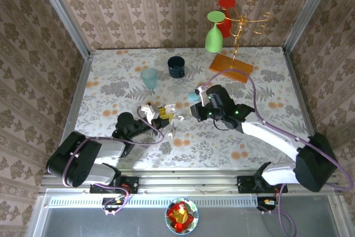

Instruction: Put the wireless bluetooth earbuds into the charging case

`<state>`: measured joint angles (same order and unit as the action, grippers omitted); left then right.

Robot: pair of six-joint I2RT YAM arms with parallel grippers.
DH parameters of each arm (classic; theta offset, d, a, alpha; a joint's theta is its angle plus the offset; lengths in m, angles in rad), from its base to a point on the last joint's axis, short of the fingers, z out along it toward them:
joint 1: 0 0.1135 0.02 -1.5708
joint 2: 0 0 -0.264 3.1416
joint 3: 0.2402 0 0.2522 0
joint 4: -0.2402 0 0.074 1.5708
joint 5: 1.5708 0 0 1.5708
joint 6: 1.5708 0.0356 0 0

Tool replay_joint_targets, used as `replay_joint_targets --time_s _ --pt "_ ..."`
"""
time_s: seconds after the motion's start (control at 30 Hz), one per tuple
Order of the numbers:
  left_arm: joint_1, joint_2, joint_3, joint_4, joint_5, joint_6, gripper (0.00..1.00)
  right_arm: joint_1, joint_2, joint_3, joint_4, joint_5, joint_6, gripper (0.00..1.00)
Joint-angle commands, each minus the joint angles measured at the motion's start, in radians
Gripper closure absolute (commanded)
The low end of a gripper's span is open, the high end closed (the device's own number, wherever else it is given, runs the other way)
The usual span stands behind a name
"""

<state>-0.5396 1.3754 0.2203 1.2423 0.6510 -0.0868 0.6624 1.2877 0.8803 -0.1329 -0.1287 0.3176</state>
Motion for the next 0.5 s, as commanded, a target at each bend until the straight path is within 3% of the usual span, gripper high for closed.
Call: replay_joint_targets --time_s 0.0,0.47 --pt "-0.024 0.018 0.045 0.025 0.000 -0.041 0.93 -0.006 -0.080 -0.049 0.235 -0.070 0.014 0.84" --pt "-0.077 0.068 0.122 0.033 -0.001 -0.094 0.94 0.019 -0.070 -0.024 0.343 -0.188 0.035 0.85"
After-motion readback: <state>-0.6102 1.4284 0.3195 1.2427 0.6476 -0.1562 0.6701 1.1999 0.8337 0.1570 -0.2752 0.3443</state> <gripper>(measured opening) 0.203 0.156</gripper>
